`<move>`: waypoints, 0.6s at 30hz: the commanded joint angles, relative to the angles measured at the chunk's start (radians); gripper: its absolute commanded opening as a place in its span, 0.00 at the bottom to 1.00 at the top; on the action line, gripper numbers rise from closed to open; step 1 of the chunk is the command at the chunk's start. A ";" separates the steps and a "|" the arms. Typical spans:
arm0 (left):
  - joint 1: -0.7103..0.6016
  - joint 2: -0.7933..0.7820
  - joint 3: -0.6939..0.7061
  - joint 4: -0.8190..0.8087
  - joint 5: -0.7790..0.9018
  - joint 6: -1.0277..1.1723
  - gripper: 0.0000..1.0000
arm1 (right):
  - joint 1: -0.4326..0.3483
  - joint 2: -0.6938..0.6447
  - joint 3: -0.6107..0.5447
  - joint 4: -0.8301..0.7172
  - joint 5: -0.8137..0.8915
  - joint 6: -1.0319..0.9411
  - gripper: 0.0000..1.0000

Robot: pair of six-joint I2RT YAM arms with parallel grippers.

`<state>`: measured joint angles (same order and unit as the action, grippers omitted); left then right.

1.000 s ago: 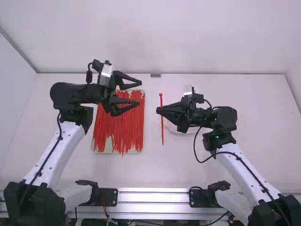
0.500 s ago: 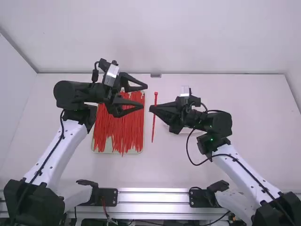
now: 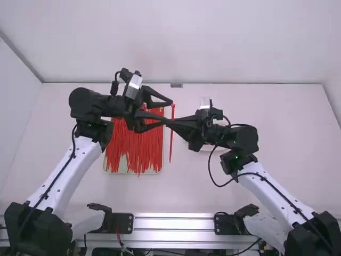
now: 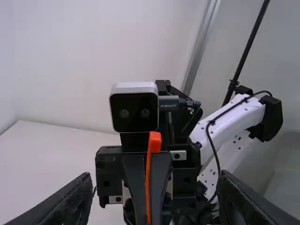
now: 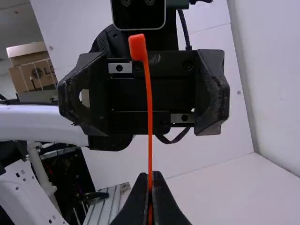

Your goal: Fasten the cable tie

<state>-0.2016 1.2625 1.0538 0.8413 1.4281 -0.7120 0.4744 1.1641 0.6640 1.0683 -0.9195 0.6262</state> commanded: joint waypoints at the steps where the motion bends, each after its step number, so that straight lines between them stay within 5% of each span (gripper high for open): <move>1: -0.022 -0.002 0.026 0.000 -0.014 0.055 0.67 | 0.014 0.007 0.038 0.010 0.002 0.006 0.00; 10: -0.035 -0.002 0.026 0.002 -0.019 0.055 0.44 | 0.024 0.006 0.038 0.010 0.001 0.006 0.00; 18: -0.041 -0.002 0.025 0.003 -0.028 0.055 0.35 | 0.024 0.007 0.038 0.010 0.001 0.006 0.00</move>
<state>-0.2321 1.2625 1.0538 0.8356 1.4086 -0.6685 0.4973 1.1641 0.6636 1.0710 -0.9195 0.6262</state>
